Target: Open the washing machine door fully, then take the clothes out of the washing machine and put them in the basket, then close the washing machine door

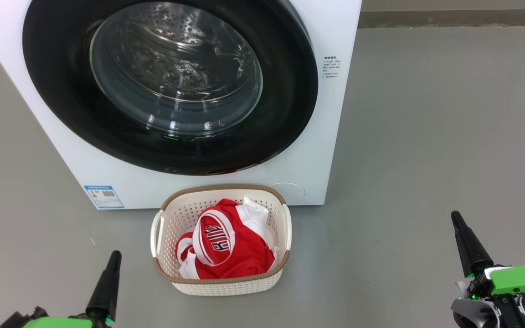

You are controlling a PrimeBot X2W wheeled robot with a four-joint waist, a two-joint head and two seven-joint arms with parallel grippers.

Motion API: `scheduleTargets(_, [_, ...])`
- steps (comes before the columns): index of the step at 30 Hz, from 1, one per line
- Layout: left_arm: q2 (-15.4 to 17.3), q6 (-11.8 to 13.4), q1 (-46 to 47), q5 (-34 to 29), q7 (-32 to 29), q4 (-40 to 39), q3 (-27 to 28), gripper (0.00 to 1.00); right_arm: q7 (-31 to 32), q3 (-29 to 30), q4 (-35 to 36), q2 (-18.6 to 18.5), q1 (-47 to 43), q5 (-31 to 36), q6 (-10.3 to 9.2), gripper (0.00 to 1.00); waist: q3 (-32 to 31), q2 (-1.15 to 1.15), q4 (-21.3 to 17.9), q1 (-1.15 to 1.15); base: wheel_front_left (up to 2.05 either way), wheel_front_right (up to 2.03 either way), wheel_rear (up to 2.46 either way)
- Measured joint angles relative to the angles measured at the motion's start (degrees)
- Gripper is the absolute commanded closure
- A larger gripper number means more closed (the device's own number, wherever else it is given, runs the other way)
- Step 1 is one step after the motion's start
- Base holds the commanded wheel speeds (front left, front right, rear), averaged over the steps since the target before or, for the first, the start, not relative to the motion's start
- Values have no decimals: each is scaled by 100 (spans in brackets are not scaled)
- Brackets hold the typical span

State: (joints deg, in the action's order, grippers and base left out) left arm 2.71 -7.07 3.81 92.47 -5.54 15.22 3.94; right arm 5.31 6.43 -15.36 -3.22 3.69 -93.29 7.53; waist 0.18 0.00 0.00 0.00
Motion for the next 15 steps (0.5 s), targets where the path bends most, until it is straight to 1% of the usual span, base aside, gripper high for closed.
scheduleTargets(15, [-7, 0, 0, 0, -1, 0, 13, 100, 9, 14, -1, 12, 0, 2, 0, 100, 0, 0, 0, 0, 0, 0, 0])
